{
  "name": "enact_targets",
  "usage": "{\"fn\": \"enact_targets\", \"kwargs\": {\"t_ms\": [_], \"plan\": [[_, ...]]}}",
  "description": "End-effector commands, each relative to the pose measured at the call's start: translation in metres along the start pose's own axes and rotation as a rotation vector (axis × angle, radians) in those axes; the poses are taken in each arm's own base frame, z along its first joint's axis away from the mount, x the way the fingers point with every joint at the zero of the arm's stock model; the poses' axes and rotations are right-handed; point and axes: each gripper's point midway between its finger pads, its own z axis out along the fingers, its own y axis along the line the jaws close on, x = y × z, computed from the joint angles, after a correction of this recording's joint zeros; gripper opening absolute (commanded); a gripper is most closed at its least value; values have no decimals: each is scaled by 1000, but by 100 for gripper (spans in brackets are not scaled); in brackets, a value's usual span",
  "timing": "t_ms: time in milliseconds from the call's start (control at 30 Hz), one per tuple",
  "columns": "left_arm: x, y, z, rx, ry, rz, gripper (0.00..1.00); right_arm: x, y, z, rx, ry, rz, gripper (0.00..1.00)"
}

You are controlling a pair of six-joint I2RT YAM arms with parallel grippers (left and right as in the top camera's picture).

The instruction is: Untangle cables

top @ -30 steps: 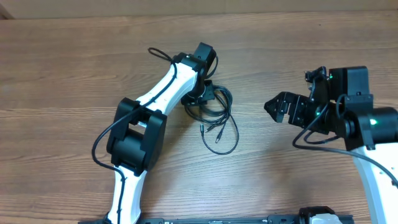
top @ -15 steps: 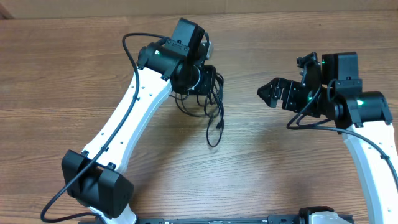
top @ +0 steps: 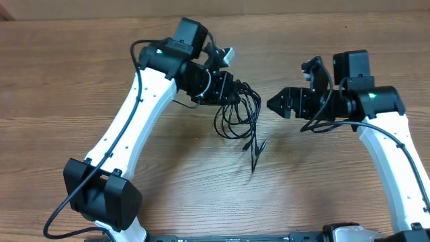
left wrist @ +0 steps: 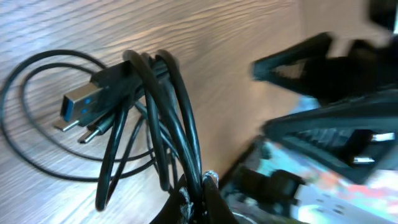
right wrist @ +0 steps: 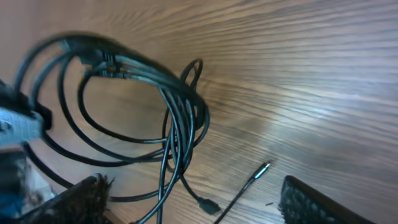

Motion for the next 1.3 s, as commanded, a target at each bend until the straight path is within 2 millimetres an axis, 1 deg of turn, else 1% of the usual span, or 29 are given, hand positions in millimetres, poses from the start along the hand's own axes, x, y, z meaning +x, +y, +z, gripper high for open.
{"fn": "enact_targets", "kwargs": {"t_ms": [0,67,100,167,267,367,433,467,567,667,700,767,833,867,900,933,967,1000,1100,1133,1200,1267], "plan": [[1,-27,-12,187,12,16,4,-5,16,7,-47,0,-116,84],[1,-31,-14,220,15,15,4,-7,18,13,-52,2,-131,83],[1,-35,-16,246,18,13,4,-10,19,20,-54,0,-143,80],[2,-39,-17,269,22,20,4,-15,18,26,-58,-7,-154,76],[4,-44,-19,305,28,27,4,-21,19,35,-66,-16,-172,75],[4,-46,-19,314,30,28,4,-23,22,44,-77,-12,-202,75],[4,-46,-20,314,30,28,4,-22,26,49,-85,-10,-230,73],[4,-46,-20,314,30,28,4,-22,28,50,-87,-9,-244,71],[4,-46,-20,313,29,29,4,-24,33,52,-92,-21,-274,58],[3,-43,-19,300,25,32,4,-29,33,52,-86,-38,-283,36],[2,-41,-18,284,22,31,4,-30,32,51,-84,-42,-281,30],[0,-27,-15,204,8,28,4,-32,28,49,-74,-47,-263,21],[-4,-5,-12,73,-13,9,5,-33,24,45,-67,-45,-192,8],[-5,5,-11,17,-20,-12,4,-32,22,42,-64,-41,-164,4],[-8,33,-13,-143,-49,-79,4,-29,22,35,-57,-30,-146,4],[-10,46,-15,-220,-68,-108,5,-26,23,31,-55,-24,-141,4],[-12,55,-18,-274,-83,-128,8,-25,25,28,-55,-21,-139,4],[-13,63,-20,-318,-97,-140,13,-22,26,25,-54,-18,-132,4],[-17,77,-26,-412,-125,-139,29,-15,31,14,-54,-10,-71,4],[-17,81,-28,-433,-130,-139,33,-12,32,11,-54,-5,-50,4],[-18,82,-28,-444,-132,-139,38,-3,34,6,-50,15,-16,4],[-18,82,-28,-442,-132,-138,46,7,35,1,-44,43,5,4]]}}
